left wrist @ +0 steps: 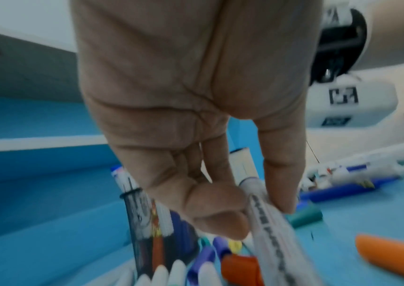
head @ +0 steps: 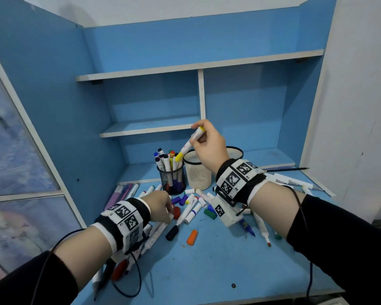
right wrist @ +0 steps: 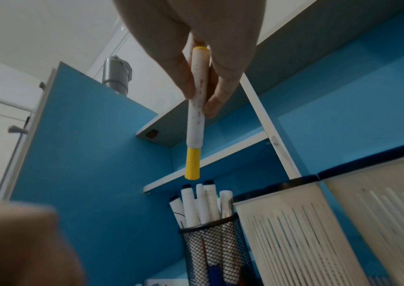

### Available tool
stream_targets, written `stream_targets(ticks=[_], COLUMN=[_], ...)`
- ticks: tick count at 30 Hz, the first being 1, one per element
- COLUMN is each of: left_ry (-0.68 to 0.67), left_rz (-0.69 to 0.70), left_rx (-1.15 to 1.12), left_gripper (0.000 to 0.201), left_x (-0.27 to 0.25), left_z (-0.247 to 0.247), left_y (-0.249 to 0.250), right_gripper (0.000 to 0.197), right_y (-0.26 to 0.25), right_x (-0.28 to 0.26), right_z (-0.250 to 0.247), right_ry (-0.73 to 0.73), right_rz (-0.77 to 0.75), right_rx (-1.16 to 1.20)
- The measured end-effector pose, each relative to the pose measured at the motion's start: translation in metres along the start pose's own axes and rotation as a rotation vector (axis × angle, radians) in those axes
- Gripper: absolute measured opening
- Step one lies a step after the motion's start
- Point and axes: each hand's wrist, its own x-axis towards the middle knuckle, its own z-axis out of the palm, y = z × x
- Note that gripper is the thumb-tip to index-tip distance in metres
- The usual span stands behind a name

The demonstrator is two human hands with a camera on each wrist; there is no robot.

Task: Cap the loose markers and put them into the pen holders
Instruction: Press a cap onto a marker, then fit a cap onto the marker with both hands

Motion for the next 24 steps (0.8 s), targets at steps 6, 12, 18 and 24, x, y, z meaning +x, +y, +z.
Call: stream_targets(ticks=[6,12,18,24], left_ry=[0.211,0.478,0.582,0.577], left_rz=[0.046,0.04,0.029,0.027], left_rx=[-0.184,-0.482,-0.762,-0.894], left_gripper=[0.02,0.012,0.018,0.019], left_x=[-0.037,-0.072,-0.09,-0.095], left_z=[-0.033,-0.041,-0.025,-0.011], left_y=[-0.006,-0.017,-0.02,-0.018], right_gripper=[0.029,0.029,0.034,0.041], right_y=[0.011,0.029,0.039,0.043], right_x=[0.006,0.01,0.015,0.018], right_z=[0.017,0.041,0.056,0.062], right_ry=[-0.05,-0.036,-0.069,-0.374], right_rz=[0.018,0.049,0.045,-0.016], right_rx=[-0.046,-0.107,-0.208,-0.463])
